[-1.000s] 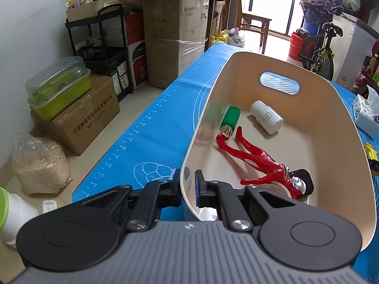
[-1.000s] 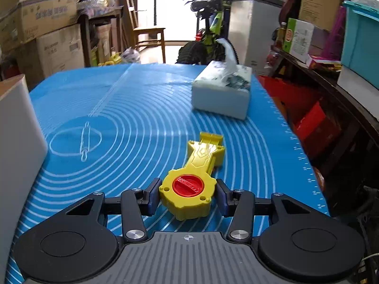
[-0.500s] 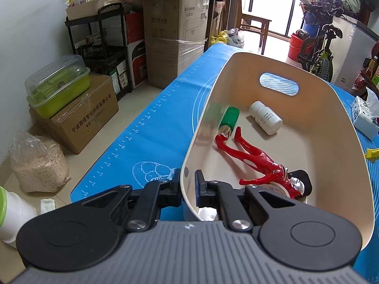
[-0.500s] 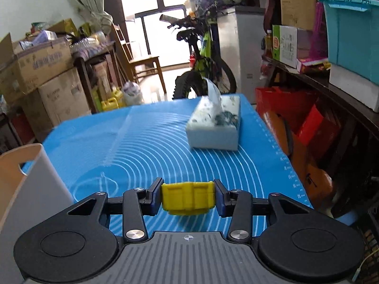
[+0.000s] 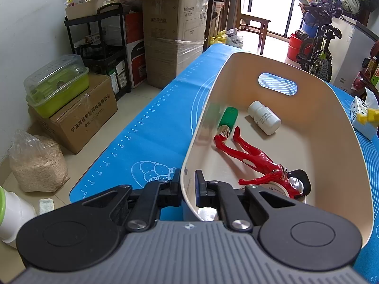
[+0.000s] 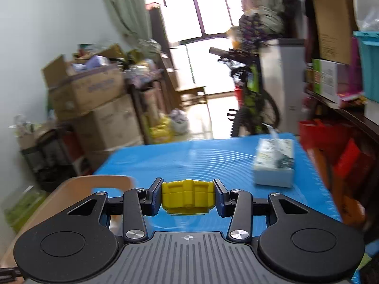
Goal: Organize rigid objects
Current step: 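Carry the yellow plastic tool into the basket with the right tool and release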
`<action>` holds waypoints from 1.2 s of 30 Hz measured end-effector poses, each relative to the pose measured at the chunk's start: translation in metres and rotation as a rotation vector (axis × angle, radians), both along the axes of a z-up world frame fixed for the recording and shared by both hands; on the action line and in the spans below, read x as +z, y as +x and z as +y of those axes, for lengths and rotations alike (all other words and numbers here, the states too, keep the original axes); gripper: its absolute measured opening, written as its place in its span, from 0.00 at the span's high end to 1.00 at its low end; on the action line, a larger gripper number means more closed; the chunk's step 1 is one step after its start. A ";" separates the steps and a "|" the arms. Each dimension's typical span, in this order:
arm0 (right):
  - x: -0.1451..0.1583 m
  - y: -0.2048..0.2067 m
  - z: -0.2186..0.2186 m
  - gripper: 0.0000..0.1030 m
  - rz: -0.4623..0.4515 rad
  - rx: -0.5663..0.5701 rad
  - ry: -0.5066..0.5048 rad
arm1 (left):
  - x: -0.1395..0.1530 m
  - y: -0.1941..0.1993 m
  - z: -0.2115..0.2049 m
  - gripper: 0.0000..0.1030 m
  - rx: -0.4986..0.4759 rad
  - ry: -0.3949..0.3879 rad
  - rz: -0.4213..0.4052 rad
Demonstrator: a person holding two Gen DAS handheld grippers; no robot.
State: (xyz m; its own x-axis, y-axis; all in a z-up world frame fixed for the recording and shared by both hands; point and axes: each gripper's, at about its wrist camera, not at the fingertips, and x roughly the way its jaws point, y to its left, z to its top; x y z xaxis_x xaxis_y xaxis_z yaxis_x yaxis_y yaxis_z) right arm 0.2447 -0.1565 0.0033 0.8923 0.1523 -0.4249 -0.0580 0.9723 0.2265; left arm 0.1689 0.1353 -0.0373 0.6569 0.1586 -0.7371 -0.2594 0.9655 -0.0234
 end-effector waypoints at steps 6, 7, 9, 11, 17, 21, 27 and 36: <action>0.009 -0.012 0.053 0.52 -0.033 0.109 -0.041 | -0.001 0.001 -0.003 0.88 -0.003 -0.005 0.001; 0.009 -0.015 0.062 0.51 -0.043 0.110 -0.070 | -0.001 0.001 -0.004 0.88 -0.003 -0.006 0.001; 0.011 -0.017 0.067 0.51 -0.052 0.102 -0.080 | -0.001 0.001 -0.003 0.88 -0.005 -0.009 0.000; 0.013 -0.019 0.065 0.51 -0.064 0.088 -0.077 | -0.002 0.001 -0.004 0.88 -0.007 -0.011 0.000; 0.026 -0.026 0.058 0.52 -0.136 0.050 -0.064 | -0.001 0.000 -0.002 0.88 -0.008 -0.021 -0.003; 0.029 -0.031 0.066 0.52 -0.164 0.098 -0.056 | 0.000 0.000 -0.001 0.88 -0.008 -0.021 -0.003; 0.027 -0.036 0.090 0.52 -0.170 0.174 -0.062 | 0.000 0.000 -0.001 0.88 -0.008 -0.021 -0.003; 0.004 -0.037 0.127 0.52 -0.084 0.287 -0.086 | -0.001 0.000 0.000 0.88 -0.009 -0.023 -0.002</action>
